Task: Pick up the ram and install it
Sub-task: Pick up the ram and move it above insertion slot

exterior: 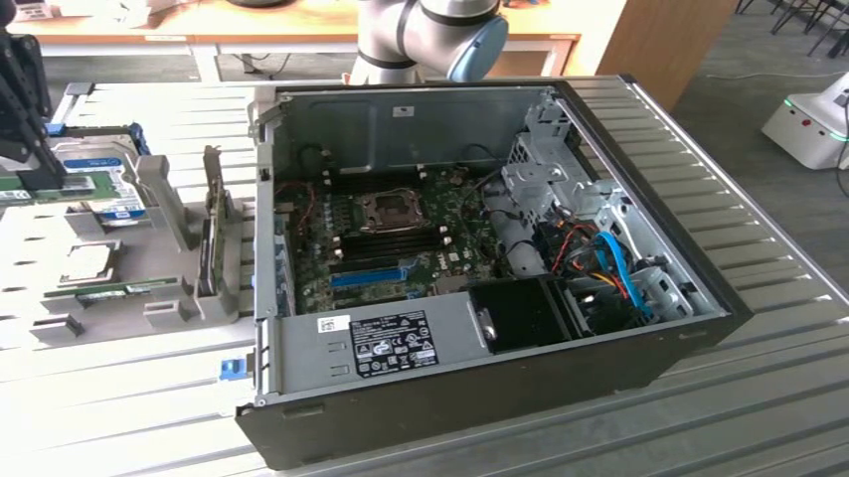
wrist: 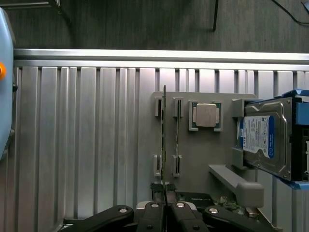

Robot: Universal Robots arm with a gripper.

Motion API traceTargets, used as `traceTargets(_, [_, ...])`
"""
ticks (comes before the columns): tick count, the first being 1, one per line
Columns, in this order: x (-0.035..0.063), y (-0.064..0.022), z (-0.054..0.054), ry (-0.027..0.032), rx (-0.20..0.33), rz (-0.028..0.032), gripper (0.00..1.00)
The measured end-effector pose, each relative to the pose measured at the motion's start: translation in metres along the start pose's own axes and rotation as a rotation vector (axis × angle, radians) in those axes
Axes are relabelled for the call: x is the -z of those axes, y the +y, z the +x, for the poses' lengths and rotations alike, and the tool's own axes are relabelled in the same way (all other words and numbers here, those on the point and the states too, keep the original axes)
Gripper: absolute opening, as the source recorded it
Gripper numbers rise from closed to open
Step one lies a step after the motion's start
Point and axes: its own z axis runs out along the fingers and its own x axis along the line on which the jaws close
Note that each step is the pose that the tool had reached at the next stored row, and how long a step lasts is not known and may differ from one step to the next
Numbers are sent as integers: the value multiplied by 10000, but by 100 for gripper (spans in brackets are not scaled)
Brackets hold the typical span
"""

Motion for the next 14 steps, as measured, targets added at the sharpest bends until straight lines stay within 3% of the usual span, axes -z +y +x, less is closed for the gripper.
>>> traceTargets(14, [7,-275,-2,-7,0,2,12])
